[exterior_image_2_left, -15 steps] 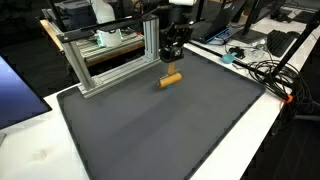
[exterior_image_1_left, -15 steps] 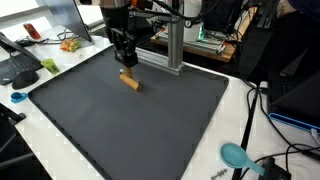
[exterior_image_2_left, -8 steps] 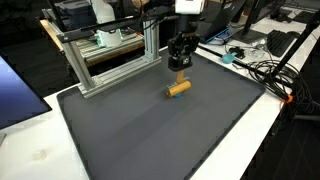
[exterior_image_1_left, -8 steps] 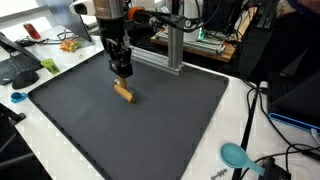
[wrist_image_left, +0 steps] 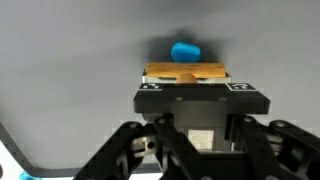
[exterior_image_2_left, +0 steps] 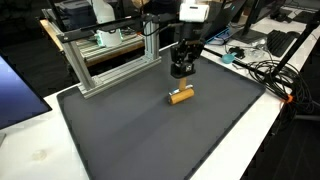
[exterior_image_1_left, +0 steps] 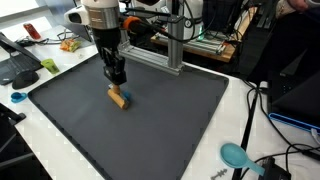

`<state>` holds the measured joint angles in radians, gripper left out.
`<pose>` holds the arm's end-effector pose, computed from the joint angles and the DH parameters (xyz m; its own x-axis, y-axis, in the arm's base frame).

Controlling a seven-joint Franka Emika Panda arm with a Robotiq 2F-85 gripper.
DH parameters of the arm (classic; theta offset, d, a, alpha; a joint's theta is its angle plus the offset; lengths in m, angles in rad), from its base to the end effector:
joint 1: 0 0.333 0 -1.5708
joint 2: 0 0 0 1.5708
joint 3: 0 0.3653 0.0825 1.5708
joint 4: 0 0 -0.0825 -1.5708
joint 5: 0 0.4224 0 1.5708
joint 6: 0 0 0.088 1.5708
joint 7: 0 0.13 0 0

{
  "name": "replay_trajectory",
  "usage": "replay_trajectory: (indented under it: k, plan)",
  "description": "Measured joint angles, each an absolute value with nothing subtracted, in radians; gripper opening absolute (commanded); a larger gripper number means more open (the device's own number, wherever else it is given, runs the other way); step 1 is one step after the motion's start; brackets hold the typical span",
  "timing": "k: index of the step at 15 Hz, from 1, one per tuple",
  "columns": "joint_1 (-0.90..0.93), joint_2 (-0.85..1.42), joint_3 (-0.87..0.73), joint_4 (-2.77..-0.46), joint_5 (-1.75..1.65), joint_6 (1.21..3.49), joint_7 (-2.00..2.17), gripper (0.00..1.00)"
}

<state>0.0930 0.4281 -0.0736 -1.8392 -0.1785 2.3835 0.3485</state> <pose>0.7063 0.0130 0.3056 0.9705 -0.1851 0.1546 -0.2045 -0.9714 0.1207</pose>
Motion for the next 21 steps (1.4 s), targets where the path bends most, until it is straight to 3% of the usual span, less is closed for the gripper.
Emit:
replay_trajectory:
  k: [11, 21]
  plan:
    - [0.085, 0.429, -0.082, -1.829, -0.150, 2.431, 0.329, 0.23]
    - [0.003, 0.224, 0.025, -1.986, -0.083, 2.426, -0.248, 0.23]
